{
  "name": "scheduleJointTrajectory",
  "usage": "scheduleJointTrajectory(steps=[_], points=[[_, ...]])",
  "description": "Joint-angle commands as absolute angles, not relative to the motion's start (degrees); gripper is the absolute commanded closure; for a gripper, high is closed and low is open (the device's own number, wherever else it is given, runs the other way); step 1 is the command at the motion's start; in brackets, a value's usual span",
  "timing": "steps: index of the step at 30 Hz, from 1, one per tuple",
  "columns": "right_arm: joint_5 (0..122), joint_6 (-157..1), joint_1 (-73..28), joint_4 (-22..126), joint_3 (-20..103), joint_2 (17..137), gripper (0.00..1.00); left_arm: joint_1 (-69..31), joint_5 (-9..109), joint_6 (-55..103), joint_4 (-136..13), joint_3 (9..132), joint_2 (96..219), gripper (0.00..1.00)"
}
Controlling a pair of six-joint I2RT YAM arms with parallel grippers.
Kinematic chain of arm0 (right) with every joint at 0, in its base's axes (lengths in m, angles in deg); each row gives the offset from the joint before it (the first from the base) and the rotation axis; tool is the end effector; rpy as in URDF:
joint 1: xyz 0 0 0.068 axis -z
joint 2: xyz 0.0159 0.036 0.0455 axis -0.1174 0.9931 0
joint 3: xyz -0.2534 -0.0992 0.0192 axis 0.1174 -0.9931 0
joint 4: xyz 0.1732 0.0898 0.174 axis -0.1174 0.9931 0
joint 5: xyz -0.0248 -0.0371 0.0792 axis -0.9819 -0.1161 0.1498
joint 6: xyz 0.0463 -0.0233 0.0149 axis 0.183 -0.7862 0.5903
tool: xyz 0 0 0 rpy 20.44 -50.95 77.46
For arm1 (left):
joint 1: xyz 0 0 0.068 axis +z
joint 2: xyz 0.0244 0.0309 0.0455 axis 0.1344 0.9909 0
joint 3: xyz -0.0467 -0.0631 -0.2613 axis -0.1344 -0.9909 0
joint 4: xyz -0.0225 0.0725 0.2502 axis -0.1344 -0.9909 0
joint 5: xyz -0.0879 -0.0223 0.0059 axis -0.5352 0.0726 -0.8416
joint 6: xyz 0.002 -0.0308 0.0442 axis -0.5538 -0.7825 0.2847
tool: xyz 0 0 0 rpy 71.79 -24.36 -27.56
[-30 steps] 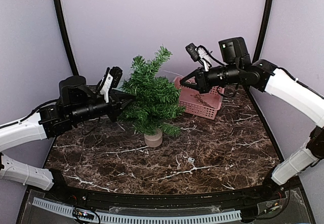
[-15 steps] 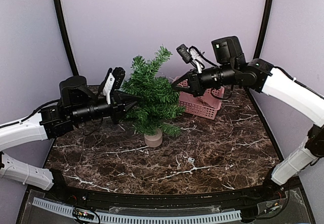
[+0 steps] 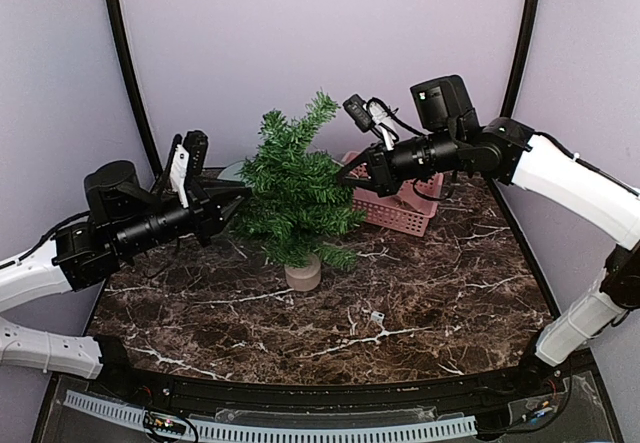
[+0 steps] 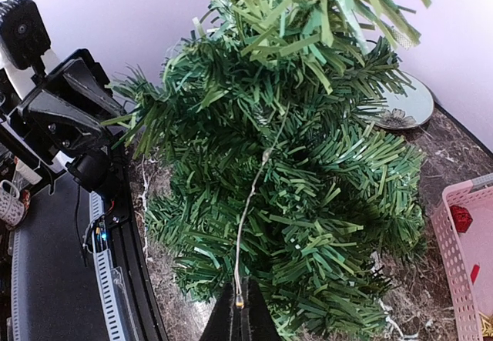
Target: Decorate the small christmas tree
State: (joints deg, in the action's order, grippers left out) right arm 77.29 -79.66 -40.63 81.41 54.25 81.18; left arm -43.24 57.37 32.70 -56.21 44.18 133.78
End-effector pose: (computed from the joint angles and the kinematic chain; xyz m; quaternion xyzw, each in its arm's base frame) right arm 0.2163 0.2563 0.4008 -0.4011 0.7391 0.3851 0.3802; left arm 0.1362 -0.1689 0.3582 0.2872 0.6360 -0.3306 0.6354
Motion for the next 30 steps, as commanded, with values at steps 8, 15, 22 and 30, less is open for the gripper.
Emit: scheduleJointTrajectory(steps=[8, 15, 22, 30], points=[[76.8, -79.3, -41.1, 79.9, 54.9, 81.2, 1.0, -43.4, 59.6, 33.3, -53.2, 46.3, 139.7, 0.77], [77.2, -79.5, -41.1, 79.9, 55.1, 81.6, 1.0, -43.5, 61.3, 33.8, -51.1, 47.5, 143.0, 0.73], [77.4, -79.6, -41.2, 80.0, 55.4, 81.9, 1.0, -43.4, 62.3, 34.3, -50.7, 47.4, 143.2, 0.74], [77.5, -79.5, -41.1, 79.9, 55.5, 82.1, 1.0, -43.4, 60.7, 35.5, -49.9, 46.9, 142.6, 1.0]])
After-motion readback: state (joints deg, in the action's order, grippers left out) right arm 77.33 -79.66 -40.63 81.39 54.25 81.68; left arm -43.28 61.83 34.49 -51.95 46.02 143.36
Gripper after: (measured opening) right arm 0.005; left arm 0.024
